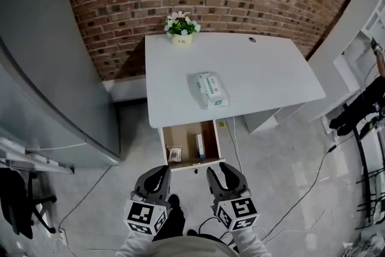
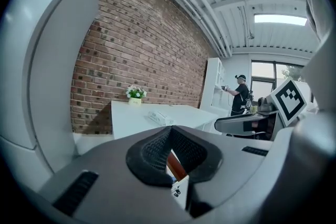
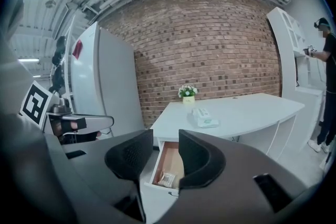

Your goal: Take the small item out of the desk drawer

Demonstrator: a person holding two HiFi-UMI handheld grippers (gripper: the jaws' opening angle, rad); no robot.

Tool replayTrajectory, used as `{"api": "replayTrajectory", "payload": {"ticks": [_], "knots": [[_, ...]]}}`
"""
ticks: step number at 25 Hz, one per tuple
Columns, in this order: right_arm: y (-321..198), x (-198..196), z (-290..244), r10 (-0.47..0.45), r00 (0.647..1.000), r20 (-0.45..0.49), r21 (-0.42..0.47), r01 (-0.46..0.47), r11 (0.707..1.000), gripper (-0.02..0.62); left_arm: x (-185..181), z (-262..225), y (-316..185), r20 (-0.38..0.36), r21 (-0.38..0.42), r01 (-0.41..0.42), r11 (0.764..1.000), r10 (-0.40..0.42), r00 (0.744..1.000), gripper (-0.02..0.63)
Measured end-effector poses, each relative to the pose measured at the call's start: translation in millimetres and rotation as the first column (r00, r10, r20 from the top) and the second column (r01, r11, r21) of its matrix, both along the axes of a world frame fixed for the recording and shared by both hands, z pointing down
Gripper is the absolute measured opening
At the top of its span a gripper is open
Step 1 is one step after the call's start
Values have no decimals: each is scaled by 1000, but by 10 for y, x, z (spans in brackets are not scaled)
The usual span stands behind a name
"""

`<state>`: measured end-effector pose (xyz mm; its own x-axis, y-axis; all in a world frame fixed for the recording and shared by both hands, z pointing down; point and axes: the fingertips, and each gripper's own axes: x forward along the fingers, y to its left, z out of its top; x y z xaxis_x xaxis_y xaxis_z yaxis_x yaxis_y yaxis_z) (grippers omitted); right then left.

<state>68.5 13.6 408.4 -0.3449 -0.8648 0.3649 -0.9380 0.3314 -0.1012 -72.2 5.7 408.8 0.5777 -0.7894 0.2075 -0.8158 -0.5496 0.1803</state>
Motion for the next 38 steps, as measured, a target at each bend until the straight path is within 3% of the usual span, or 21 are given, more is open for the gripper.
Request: {"api": "replayTrajectory", "payload": {"ticks": [9, 19, 30, 38], "knots": [[-339, 27, 124, 52, 999, -15, -27, -53, 998, 161, 12, 142, -409, 2, -24, -50, 998, 50, 999, 17], [-492, -11, 242, 73, 997, -29, -42, -75, 996, 161, 53, 268, -536, -4, -50, -79, 996, 79, 997, 17], [-662, 157, 575, 96, 995, -23, -98, -97, 990, 161, 129, 410, -679, 25, -72, -85, 994, 87, 996, 17], [-962, 185, 911, 64, 998, -27, -170, -67, 983, 161, 174, 492, -923, 41, -93, -62, 994, 66, 997, 17]]}}
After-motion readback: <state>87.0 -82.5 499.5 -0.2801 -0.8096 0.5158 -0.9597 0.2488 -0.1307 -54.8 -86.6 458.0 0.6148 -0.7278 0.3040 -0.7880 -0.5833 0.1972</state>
